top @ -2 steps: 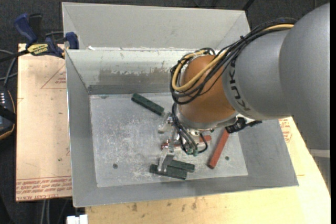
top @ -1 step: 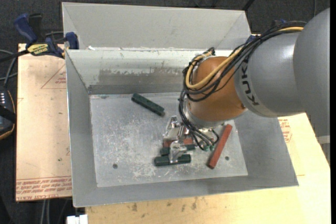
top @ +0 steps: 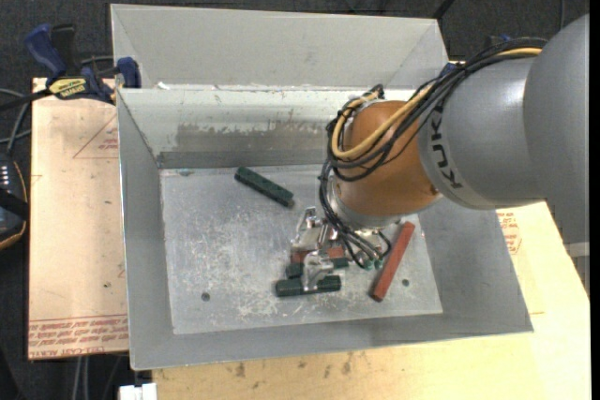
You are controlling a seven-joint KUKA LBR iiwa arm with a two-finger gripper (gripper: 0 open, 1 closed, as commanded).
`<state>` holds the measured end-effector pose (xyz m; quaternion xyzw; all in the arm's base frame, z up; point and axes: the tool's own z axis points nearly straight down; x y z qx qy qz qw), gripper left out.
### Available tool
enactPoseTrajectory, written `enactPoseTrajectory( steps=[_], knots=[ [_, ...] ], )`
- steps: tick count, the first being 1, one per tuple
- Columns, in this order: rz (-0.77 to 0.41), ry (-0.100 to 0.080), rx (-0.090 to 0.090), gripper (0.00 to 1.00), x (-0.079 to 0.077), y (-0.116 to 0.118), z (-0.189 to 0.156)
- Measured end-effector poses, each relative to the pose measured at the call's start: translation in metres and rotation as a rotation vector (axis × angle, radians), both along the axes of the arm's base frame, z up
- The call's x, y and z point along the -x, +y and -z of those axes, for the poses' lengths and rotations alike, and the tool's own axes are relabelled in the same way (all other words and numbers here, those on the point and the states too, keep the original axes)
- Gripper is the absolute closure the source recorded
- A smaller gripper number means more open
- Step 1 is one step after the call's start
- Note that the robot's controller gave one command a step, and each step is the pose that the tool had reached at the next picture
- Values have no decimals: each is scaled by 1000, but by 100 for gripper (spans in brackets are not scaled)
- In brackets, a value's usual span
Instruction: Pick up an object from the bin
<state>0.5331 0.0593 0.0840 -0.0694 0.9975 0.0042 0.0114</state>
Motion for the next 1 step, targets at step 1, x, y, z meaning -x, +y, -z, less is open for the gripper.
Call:
enactPoseTrajectory(
  steps=[1],
  knots=[
    [-5,19,9,100,0,5,-124]
  ],
)
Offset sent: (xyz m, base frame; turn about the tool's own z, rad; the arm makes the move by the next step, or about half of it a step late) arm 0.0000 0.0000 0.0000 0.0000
